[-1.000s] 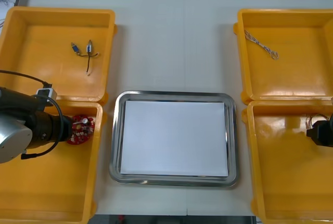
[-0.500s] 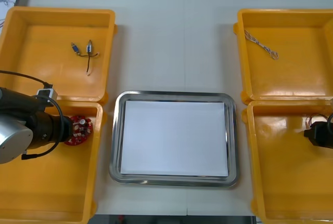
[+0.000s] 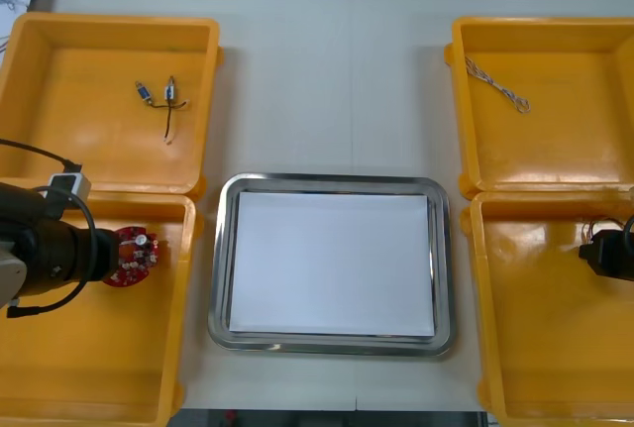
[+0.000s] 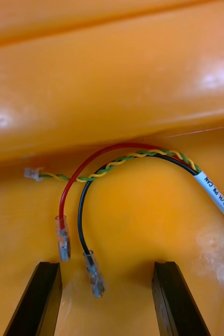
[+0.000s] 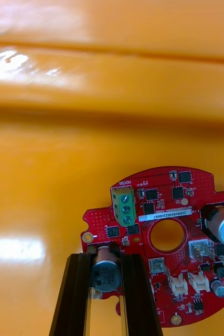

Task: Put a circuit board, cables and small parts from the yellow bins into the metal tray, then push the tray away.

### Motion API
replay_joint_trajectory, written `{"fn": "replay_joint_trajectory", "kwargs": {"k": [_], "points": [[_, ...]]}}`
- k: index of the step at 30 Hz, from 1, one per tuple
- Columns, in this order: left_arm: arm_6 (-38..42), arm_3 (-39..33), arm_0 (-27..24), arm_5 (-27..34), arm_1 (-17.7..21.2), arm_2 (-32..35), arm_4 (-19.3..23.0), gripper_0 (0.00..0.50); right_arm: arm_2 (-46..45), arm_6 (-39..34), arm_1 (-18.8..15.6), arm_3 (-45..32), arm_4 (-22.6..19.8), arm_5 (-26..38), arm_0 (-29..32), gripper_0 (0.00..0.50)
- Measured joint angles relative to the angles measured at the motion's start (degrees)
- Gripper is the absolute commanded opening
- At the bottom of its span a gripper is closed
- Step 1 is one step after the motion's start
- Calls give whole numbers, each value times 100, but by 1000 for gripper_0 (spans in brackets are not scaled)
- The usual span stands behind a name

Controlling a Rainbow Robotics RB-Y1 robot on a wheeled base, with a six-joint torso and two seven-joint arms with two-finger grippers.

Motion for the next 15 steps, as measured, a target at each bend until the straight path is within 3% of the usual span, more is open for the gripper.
{"fn": "replay_joint_trajectory", "kwargs": {"k": [3, 7, 8, 9, 15], "points": [[0, -166, 348, -81, 127, 249, 55, 0, 2, 0, 0, 1, 0, -93, 22, 500], [0, -227, 839, -426, 249, 593, 137, 0, 3, 0, 0, 3, 0, -128, 37, 95], [0, -228, 955, -523, 273, 666, 140, 0, 4, 0, 0, 3, -1, -129, 37, 95], [0, -228, 1066, -614, 296, 730, 142, 0, 4, 0, 0, 4, -1, -129, 38, 0], [0, -229, 1627, -993, 402, 1025, 146, 0, 11, 0, 0, 6, -6, -140, 42, 0]]}}
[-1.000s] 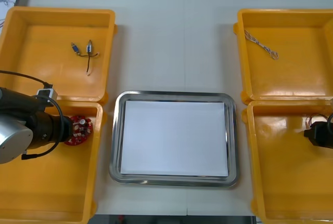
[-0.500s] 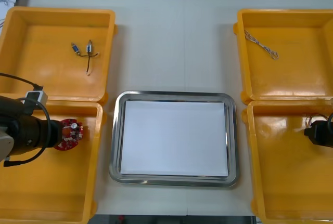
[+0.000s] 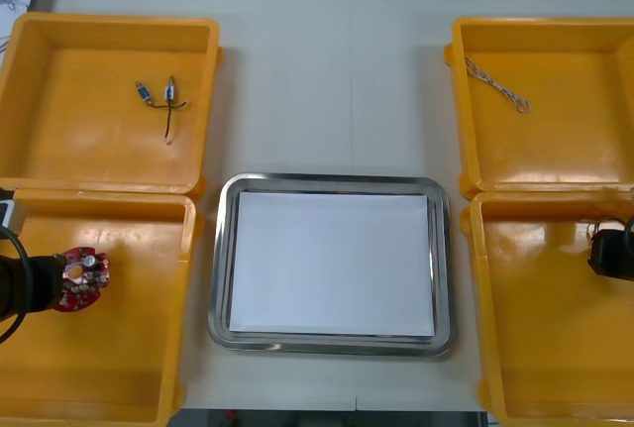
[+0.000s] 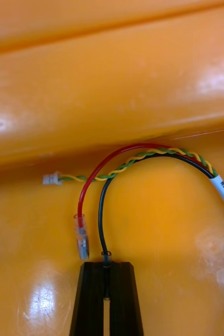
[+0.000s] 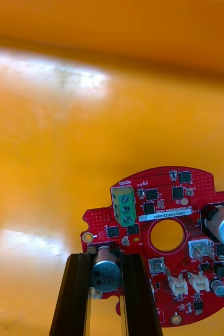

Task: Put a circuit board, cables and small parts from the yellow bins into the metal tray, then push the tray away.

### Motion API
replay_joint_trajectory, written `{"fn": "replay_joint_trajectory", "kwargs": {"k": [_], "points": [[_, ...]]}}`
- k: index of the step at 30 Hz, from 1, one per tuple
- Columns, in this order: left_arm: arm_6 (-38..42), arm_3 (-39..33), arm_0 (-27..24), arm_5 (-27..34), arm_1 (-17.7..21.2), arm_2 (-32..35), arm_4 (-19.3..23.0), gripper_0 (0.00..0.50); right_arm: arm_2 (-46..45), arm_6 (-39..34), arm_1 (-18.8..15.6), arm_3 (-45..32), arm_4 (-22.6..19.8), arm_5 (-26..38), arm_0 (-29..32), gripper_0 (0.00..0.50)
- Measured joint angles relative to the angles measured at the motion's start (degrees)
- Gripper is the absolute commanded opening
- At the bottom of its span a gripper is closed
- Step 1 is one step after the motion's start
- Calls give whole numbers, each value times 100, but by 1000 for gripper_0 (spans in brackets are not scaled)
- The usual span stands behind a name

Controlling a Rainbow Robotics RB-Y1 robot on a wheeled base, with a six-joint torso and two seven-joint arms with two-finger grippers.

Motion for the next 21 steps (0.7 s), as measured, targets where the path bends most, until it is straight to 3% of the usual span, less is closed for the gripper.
{"fn": "replay_joint_trajectory", "kwargs": {"k": [10, 21], "points": [[0, 36, 542, -435, 16, 164, -13, 0, -4, 0, 0, -18, -6, 14, 7, 0], [0, 346, 543, -899, 16, 141, -28, 0, -536, 0, 1, -995, 14, 1603, 51, 0]]}}
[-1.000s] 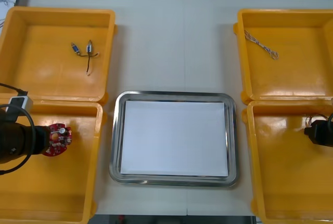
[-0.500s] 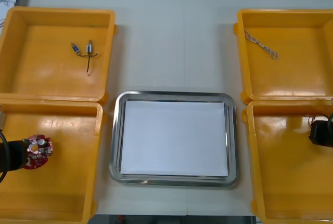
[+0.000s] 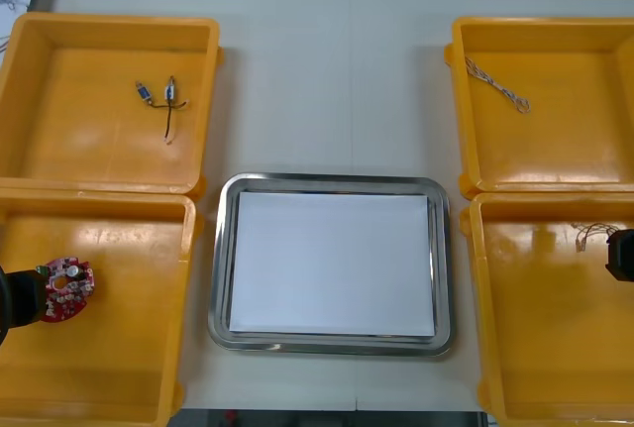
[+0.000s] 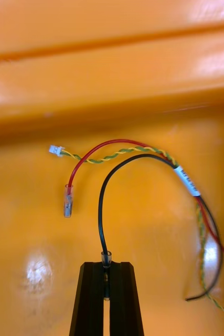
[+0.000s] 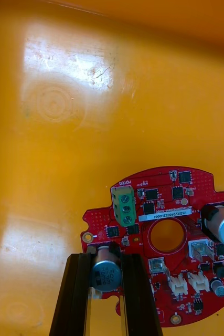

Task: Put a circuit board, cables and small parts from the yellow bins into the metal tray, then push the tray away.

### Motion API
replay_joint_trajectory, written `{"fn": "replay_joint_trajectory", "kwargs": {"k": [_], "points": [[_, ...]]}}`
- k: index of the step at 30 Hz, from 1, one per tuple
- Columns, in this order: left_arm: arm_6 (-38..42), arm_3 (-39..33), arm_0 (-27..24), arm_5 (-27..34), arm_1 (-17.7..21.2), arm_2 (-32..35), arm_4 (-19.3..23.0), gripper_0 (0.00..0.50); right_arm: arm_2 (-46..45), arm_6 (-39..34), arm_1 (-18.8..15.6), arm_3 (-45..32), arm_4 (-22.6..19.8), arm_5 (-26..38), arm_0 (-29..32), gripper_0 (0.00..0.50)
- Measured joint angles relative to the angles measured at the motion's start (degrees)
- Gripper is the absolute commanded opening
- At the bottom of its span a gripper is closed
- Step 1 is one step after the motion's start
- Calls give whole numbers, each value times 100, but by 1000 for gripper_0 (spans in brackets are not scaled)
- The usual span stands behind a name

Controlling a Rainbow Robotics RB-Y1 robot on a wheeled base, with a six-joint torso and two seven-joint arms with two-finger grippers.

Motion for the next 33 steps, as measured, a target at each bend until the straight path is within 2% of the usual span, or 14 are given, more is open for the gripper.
{"fn": "replay_joint_trajectory", "kwargs": {"k": [7, 13, 18, 19, 22, 23, 24, 33], "points": [[0, 6, -2, -42, 3, -164, -11, 0, -244, 0, 1, -479, 0, 598, 18, 0], [0, 12, -4, -42, 5, -386, -173, 0, -269, -1, 48, -855, -1, 616, 307, 0], [0, 15, -5, -43, 5, -464, -193, 3, -319, -1, 294, -1172, -1, 611, 633, 0], [0, 16, -5, -43, 5, -467, -193, 61, -330, -1, 360, -1240, -1, 610, 692, 0], [0, 16, -7, -43, 5, -467, -192, 381, -353, -1, 570, -1434, 4, 610, 854, 0], [0, 17, -8, -44, 5, -467, -191, 474, -355, -1, 641, -1494, 16, 610, 905, 0], [0, 17, -9, -46, 5, -467, -190, 500, -355, -1, 714, -1564, 43, 610, 953, 0], [0, 18, -13, -100, 6, -468, -187, 500, -355, -2, 1257, -2220, 164, 927, 1256, 0]]}}
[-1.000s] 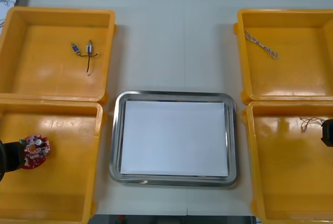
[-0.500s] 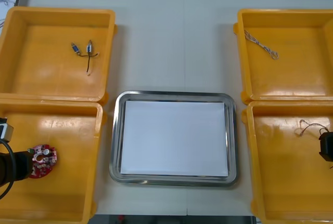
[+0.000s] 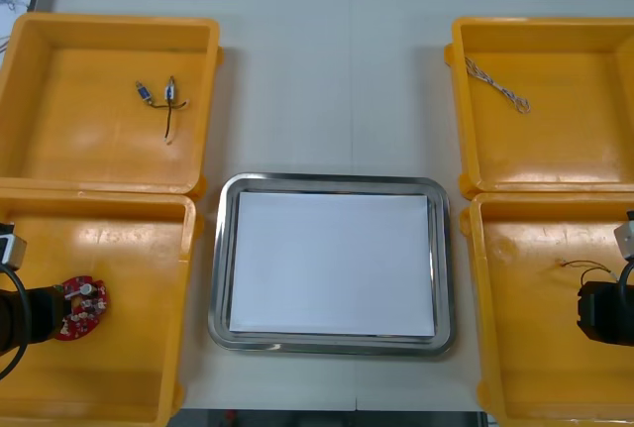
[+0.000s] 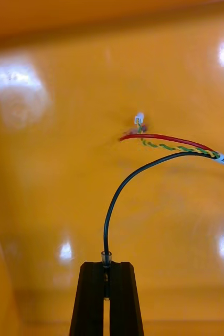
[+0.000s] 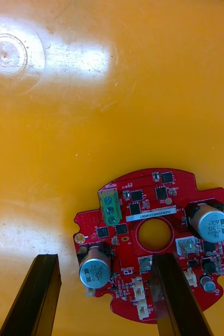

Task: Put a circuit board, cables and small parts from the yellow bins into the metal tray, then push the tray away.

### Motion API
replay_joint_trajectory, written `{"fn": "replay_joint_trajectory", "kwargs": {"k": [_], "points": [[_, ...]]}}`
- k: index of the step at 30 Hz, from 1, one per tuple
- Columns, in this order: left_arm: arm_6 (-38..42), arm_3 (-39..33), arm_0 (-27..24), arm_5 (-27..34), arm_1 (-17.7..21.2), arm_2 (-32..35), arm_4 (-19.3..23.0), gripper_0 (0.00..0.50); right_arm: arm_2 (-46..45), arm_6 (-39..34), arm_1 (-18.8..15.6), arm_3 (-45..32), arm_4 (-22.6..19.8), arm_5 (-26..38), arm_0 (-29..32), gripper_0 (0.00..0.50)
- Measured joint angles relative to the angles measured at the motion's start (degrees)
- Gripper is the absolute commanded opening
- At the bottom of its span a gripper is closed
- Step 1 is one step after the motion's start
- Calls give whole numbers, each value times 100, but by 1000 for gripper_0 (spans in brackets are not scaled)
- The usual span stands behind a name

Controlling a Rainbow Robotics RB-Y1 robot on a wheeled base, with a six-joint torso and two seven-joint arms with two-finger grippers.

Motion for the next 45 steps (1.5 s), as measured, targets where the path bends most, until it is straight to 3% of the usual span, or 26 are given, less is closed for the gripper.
{"fn": "replay_joint_trajectory", "kwargs": {"k": [5, 17, 21, 26, 33, 34, 35, 36, 37, 38, 45], "points": [[0, 0, -87, 112, 26, 1, 28, 500, 0, -2, 122, -323, 23, 129, 141, 0], [0, -1, -751, 1516, 138, 511, 889, 500, 0, -86, 128, -781, 25, 121, 631, 0], [0, 10, -971, 1964, 141, 629, 990, 500, 0, -86, 128, -792, 40, -40, 765, 0], [0, 248, -1230, 2065, 144, 630, 1322, 500, 0, -86, 128, -794, 92, -176, 887, 0], [0, 623, -1443, 2070, 144, 630, 1464, 500, 0, -97, 128, -795, 155, -176, 897, 0], [0, 674, -1461, 2070, 144, 630, 1482, 500, 0, -109, 128, -795, 166, -176, 897, 104], [0, 713, -1475, 2068, 144, 629, 1494, 500, 0, -126, 128, -795, 180, -176, 897, 247], [0, 749, -1488, 2060, 144, 624, 1496, 500, 0, -139, 128, -795, 202, -176, 897, 344], [0, 783, -1494, 2034, 144, 614, 1496, 500, 0, -140, 128, -795, 223, -175, 897, 482], [0, 807, -1495, 1999, 144, 600, 1496, 500, 0, -140, 128, -795, 242, -174, 897, 500], [1, 850, -1514, 1868, 144, 423, 1496, 500, 0, -140, 128, -796, 337, -158, 897, 500]]}}
